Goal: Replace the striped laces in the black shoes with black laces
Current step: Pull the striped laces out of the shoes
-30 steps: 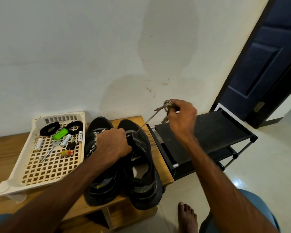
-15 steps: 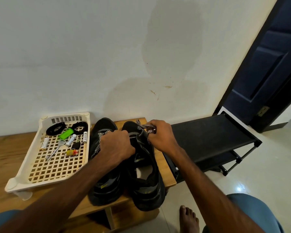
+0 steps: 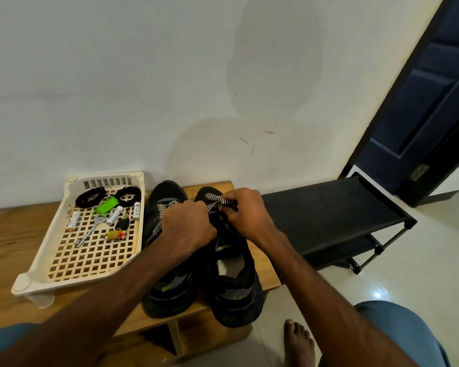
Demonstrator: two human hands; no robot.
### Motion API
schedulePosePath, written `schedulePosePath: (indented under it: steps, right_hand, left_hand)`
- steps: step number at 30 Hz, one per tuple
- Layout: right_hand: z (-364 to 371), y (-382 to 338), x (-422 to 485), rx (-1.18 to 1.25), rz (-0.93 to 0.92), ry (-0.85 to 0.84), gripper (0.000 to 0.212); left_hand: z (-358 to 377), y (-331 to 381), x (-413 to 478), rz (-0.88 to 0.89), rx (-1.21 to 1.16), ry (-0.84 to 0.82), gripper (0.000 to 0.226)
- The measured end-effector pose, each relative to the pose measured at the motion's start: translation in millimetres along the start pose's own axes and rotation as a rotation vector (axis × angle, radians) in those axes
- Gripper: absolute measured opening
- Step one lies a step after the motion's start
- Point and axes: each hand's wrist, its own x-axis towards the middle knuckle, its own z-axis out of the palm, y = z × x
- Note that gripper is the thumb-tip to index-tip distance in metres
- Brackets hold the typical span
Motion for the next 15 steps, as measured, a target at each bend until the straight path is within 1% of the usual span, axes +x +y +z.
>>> schedulePosePath:
  steps: [2, 5, 7, 9, 12, 13, 15]
  right_hand:
    - [1, 0, 3, -0.004, 0.009, 0.037, 0.016]
    - [-2, 1, 4, 0.042, -0.012, 0.097, 0.023]
    - [-11, 3, 4, 0.103, -0.022, 0.185, 0.021]
    - [-24, 7, 7, 0.196, 0.022, 0.329, 0.022]
    - [-51, 20, 11, 0.355, 0.156, 0.654, 0.024]
    - [-58, 24, 11, 0.39, 0.182, 0.739, 0.025]
    - [-61, 27, 8, 0.459, 0.186, 0.813, 0.024]
  left_hand:
    - [0, -1, 0, -0.002, 0.005, -0.005, 0.021]
    - [-1, -1, 1, -0.009, 0.04, -0.037, 0.021]
    - [-2, -1, 2, -0.015, 0.079, -0.065, 0.026]
    - [-3, -1, 1, -0.019, 0.115, -0.079, 0.028]
    - [-1, 0, 2, -0.023, 0.125, -0.077, 0.029]
    - [0, 0, 3, -0.022, 0.12, -0.075, 0.028]
    - [0, -1, 4, -0.022, 0.107, -0.076, 0.026]
